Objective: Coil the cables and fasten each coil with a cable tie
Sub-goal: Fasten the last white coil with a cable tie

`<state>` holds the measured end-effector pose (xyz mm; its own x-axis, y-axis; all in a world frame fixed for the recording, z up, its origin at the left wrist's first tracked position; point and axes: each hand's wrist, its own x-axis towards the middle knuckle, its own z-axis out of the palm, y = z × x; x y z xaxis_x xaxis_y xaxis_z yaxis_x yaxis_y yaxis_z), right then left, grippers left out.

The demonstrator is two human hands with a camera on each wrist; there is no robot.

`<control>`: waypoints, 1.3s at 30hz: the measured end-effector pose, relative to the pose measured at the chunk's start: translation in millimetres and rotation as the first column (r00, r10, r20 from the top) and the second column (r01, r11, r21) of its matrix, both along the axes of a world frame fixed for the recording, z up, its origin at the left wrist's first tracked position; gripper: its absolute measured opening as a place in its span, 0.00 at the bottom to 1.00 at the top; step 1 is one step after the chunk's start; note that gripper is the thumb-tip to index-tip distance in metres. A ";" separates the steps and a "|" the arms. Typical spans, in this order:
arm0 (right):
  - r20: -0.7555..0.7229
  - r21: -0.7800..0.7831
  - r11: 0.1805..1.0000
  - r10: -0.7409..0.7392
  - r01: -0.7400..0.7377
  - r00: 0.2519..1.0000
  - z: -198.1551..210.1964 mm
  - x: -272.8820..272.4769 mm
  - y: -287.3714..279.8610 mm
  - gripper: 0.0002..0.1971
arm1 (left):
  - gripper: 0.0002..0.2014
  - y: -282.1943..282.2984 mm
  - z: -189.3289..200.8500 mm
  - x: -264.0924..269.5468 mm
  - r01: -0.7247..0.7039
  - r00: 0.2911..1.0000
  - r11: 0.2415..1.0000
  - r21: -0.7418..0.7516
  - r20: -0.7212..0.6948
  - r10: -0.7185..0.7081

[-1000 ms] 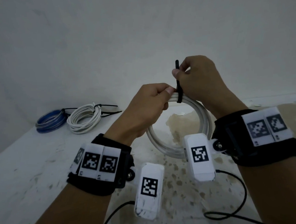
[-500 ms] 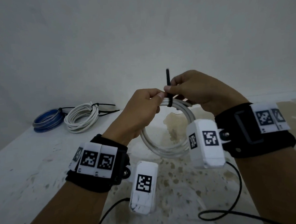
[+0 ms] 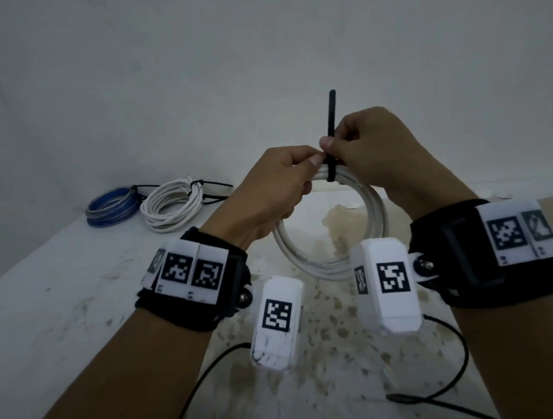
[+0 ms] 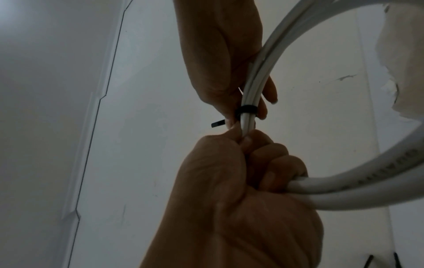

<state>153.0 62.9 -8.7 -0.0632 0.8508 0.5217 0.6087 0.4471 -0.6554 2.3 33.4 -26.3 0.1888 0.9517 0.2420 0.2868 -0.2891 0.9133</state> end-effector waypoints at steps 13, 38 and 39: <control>-0.240 -0.137 0.985 0.068 -0.103 0.968 -0.1 -0.5 -5.4 0.13 | 0.17 3.2 -3.4 4.4 -0.052 0.990 0.984 0.171 -0.117 0.073; -0.115 -0.145 0.988 -0.068 0.051 0.991 -5.4 -2.6 1.7 0.17 | 0.10 5.9 -13.1 10.4 -0.073 0.963 0.947 0.313 -0.224 0.148; -0.130 -0.156 0.986 -0.077 0.056 0.989 -6.6 -2.9 2.2 0.17 | 0.11 5.7 -14.5 11.6 -0.073 0.961 0.945 0.318 -0.232 0.152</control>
<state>150.1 65.1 -15.3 0.0585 0.9206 0.3860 0.5348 0.2976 -0.7909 13.9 39.1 -40.8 0.1766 0.8585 0.4814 0.5413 -0.4932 0.6809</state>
